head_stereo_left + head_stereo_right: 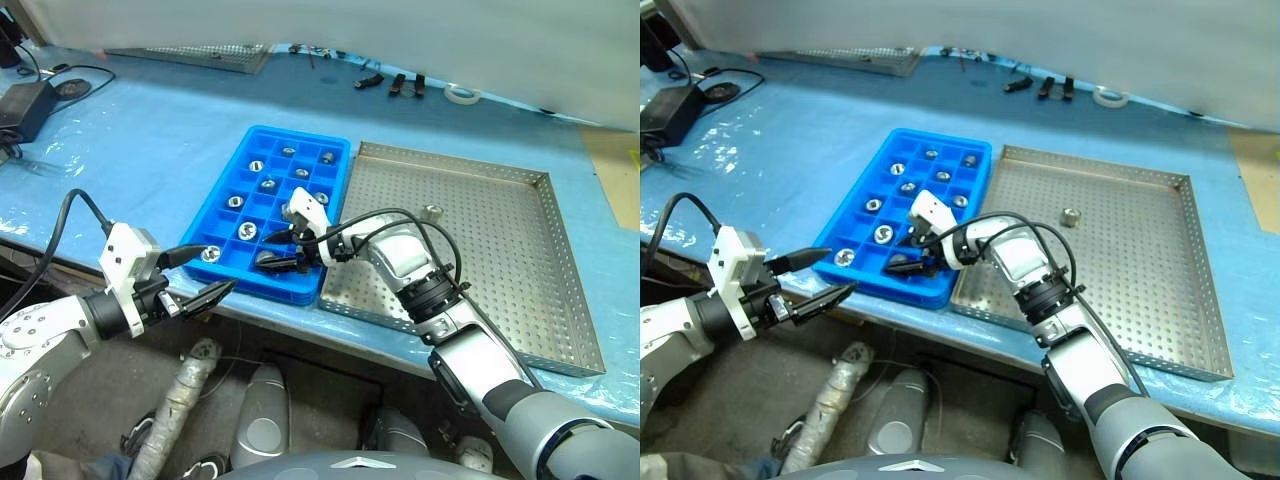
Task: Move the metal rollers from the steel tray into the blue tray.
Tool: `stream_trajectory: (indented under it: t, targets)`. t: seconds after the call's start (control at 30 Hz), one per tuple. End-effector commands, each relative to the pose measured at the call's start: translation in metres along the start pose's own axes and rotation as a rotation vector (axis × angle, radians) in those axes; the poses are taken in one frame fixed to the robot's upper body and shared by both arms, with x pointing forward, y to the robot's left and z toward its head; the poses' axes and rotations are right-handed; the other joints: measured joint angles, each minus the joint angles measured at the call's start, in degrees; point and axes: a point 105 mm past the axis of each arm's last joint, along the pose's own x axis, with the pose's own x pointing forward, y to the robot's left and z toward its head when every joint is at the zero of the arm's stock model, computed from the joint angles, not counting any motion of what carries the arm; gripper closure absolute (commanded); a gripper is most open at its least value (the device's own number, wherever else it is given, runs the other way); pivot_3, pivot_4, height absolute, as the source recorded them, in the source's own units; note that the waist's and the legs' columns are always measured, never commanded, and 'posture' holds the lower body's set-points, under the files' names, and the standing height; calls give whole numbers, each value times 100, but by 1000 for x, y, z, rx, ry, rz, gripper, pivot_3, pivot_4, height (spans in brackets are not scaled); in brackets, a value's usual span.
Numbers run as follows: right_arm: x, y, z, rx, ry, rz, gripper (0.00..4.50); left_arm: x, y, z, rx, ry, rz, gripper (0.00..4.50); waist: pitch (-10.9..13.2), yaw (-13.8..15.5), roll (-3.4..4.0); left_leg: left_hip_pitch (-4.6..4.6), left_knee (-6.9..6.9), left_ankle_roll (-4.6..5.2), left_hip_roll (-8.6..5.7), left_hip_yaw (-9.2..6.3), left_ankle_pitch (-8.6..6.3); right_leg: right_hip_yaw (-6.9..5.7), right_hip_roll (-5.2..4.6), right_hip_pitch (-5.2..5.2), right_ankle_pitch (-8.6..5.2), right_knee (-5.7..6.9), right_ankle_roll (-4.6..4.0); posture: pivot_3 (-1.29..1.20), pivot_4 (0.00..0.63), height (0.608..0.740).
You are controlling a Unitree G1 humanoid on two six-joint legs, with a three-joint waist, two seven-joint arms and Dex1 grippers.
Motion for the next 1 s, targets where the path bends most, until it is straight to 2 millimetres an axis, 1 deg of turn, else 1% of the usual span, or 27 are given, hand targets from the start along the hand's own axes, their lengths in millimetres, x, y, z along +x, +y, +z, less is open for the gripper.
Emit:
stream_trajectory:
  t: [0.03, 0.13, 0.2, 0.23, 0.3, 0.37, 0.4, 0.5, 0.63, 0.8, 1.0]
  targets:
    - [-7, -5, 19, -60, -67, -56, 306, 3, -1, 7, 35, -14, -31, 0, 0, -22, 0, 0, 1, -1, 0, 0, 1, 1, 0, 0, 1, 0, -1, 458, 150, 740]
    - [-19, -19, 26, -69, -105, -156, 306, 13, 3, 13, 39, -39, -60, 0, -1, -24, 1, -2, 4, -4, 0, -1, 3, -3, 0, 2, 11, 4, -16, 402, 150, 740]
    - [-23, -22, 28, -65, -119, -187, 306, 17, 4, 15, 40, -47, -72, 0, -1, -58, 1, -2, 12, -9, 1, -1, 6, -2, 1, 1, 14, 11, -19, 389, 150, 740]
    - [-30, -30, 31, -48, -147, -241, 306, 24, 6, 18, 51, -63, -78, 0, -2, -78, 1, -2, 19, -10, 0, -2, 6, 0, 1, 2, 19, 16, -26, 338, 150, 740]
    - [-50, -53, 42, -9, -241, -413, 306, 41, 11, 28, 69, -108, -100, 0, -2, -124, 2, -1, 23, -12, -2, -1, 8, 0, -1, 5, 21, 19, -26, 295, 150, 740]
    - [-67, -67, 49, 32, -321, -531, 306, 57, 10, 35, 87, -128, -150, 0, -2, -167, 2, -4, 28, -22, -1, -1, 14, -1, -2, 2, 22, 31, -25, 250, 150, 740]
    - [-73, -72, 51, 37, -347, -574, 306, 62, 9, 37, 94, -131, -174, 0, -2, -216, 1, -7, 40, -41, -2, -1, 26, 0, -5, 0, 23, 47, -27, 236, 150, 740]
    - [-97, -95, 52, 62, -397, -794, 306, 78, 7, 42, 116, -144, -245, 0, -3, -438, 0, -5, 58, -55, -13, -1, 35, 5, -16, -3, 23, 73, -26, 184, 150, 740]
    - [-116, -112, 49, 103, -442, -965, 306, 93, 6, 48, 141, -154, -293, 0, -3, -783, -1, -1, 52, -68, -12, -1, 43, 4, -15, -11, 23, 91, -27, 121, 150, 740]
    - [-126, -131, 37, 206, -472, -1127, 306, 104, 2, 51, 157, -164, -335, 0, -3, -1126, -1, -4, 54, -70, -14, -1, 45, 3, -14, -16, 29, 91, -35, 111, 150, 740]
    - [-127, -152, 24, 353, -486, -1290, 306, 105, 1, 48, 154, -164, -337, 0, -3, -1256, 0, -7, 50, -66, -10, -1, 43, -5, -14, -18, 23, 90, -46, 122, 150, 740]
